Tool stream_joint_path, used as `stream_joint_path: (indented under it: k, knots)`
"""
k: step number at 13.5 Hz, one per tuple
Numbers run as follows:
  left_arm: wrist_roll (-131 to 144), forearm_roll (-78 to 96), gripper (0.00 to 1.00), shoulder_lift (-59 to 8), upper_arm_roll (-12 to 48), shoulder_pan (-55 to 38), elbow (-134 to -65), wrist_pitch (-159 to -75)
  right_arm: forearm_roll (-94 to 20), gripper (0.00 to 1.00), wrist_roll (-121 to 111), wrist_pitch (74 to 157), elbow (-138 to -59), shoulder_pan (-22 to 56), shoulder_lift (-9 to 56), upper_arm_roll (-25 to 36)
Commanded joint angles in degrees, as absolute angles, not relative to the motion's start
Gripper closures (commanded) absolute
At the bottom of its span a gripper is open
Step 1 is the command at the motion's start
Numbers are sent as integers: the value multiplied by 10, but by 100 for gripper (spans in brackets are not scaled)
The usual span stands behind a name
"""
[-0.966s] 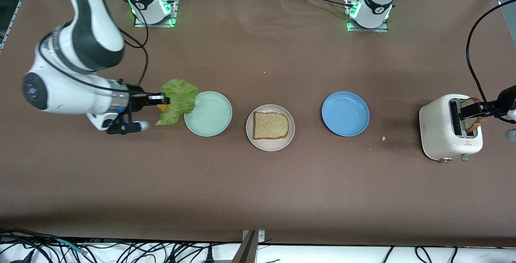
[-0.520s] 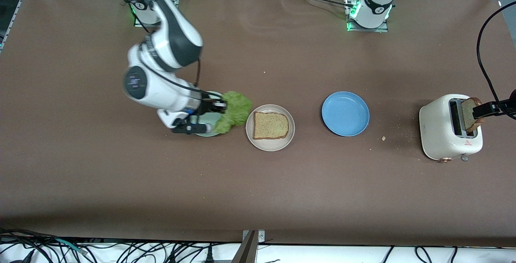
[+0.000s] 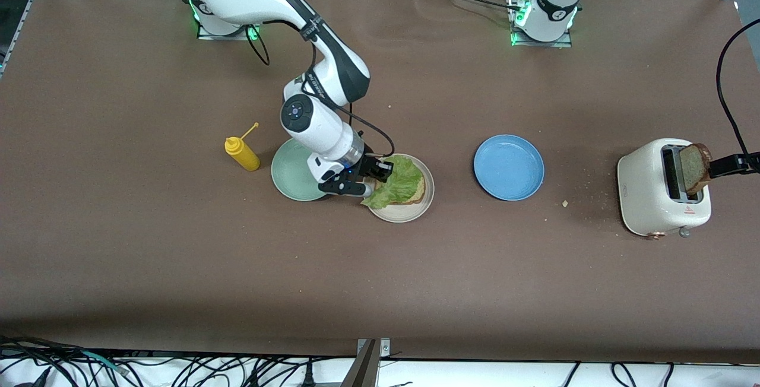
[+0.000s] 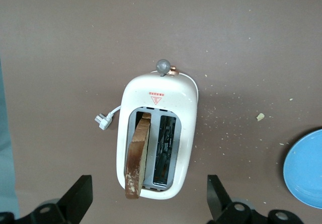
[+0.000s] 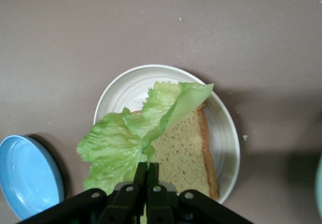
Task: Make sandwich in beige plate with both arms
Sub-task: 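Open the right gripper to release the lettuce and withdraw it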
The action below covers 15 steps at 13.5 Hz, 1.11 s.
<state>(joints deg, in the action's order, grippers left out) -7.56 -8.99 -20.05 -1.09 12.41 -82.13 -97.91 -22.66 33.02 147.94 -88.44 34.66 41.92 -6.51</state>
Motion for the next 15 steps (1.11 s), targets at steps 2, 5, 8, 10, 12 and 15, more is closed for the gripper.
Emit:
stream_joint_path:
  k: [2,5,8,10,12,15]
  knots:
    - [-90,-97,0,-182,-3,143,-874,-1029,-231,100,338,1529,-892,352,436,-79]
    - [-90,-96,0,-146,-3,152,-967,-1117,-232,62,339,1529,-892,353,439,-88]
    - [-111,-95,0,-136,-2,170,-1004,-1149,-234,0,340,1526,-903,349,433,-91]
    - [-123,-93,0,-135,-1,188,-1039,-1196,-234,0,340,1514,-915,349,417,-91]
    - [-123,-94,0,-135,-1,198,-1068,-1242,-230,0,338,1468,-947,333,370,-91]
    - [-123,-93,0,-140,-1,200,-1074,-1247,-226,0,334,1350,-964,303,311,-89]
